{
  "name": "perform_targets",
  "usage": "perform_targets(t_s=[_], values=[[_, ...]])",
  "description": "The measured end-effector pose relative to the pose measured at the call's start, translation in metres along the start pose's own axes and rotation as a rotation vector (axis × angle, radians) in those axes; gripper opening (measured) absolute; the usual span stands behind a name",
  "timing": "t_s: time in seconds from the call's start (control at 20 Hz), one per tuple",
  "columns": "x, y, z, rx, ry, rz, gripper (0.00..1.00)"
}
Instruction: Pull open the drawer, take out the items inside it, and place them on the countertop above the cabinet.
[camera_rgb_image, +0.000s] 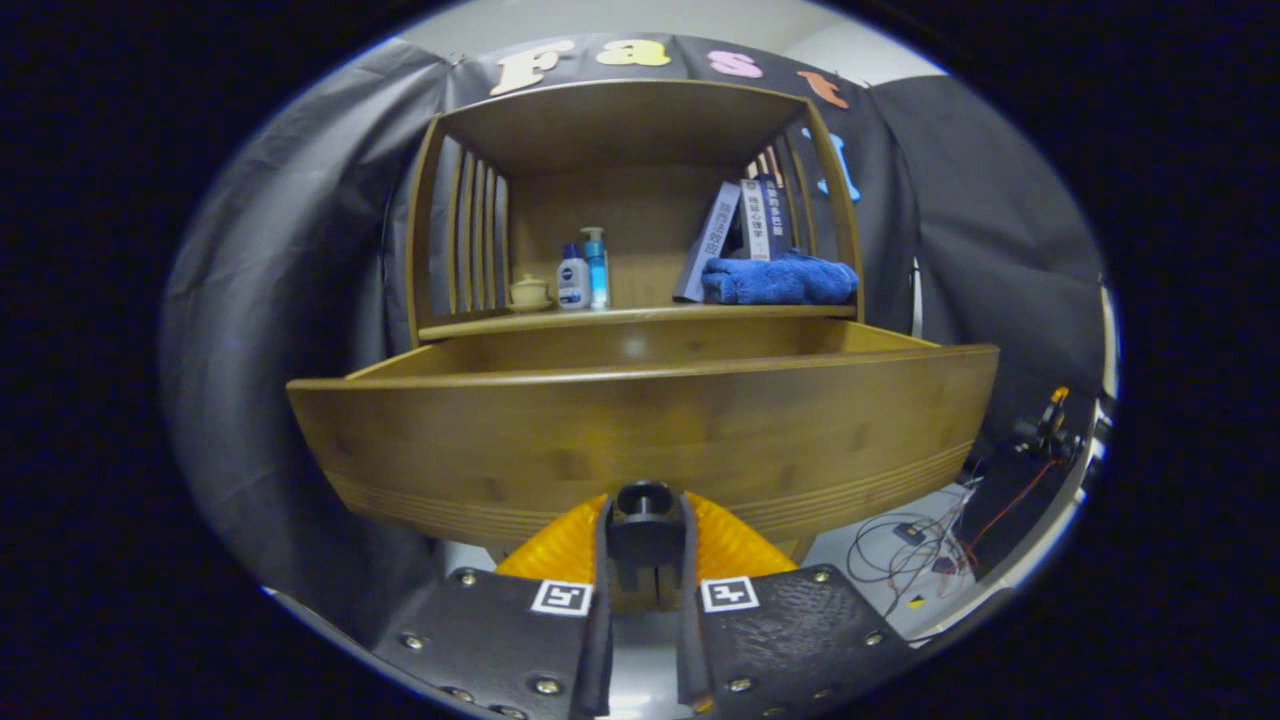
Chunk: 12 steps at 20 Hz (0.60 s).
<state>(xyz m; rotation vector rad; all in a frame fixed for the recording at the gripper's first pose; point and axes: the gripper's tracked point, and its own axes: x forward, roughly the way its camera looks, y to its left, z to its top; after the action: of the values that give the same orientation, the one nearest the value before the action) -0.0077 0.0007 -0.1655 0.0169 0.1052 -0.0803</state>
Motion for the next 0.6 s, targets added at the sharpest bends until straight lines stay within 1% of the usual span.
perform_targets(t_s=[0.1, 0.2, 0.25, 0.4, 0.45, 0.55, 0.6], values=[[0.000, 0.001, -0.001, -0.047, -0.001, 0.000, 0.25], [-0.002, 0.001, -0.005, -0.046, 0.045, 0.007, 0.25], [-0.003, 0.002, -0.005, -0.038, 0.069, 0.025, 0.26], [-0.019, 0.012, -0.003, 0.026, 0.139, 0.104, 0.63], [-0.026, 0.007, 0.005, 0.024, 0.137, 0.098, 0.75], [-0.038, -0.009, 0.025, 0.003, 0.117, 0.045, 1.00], [-0.041, -0.012, 0.036, -0.011, 0.111, 0.022, 1.00]])
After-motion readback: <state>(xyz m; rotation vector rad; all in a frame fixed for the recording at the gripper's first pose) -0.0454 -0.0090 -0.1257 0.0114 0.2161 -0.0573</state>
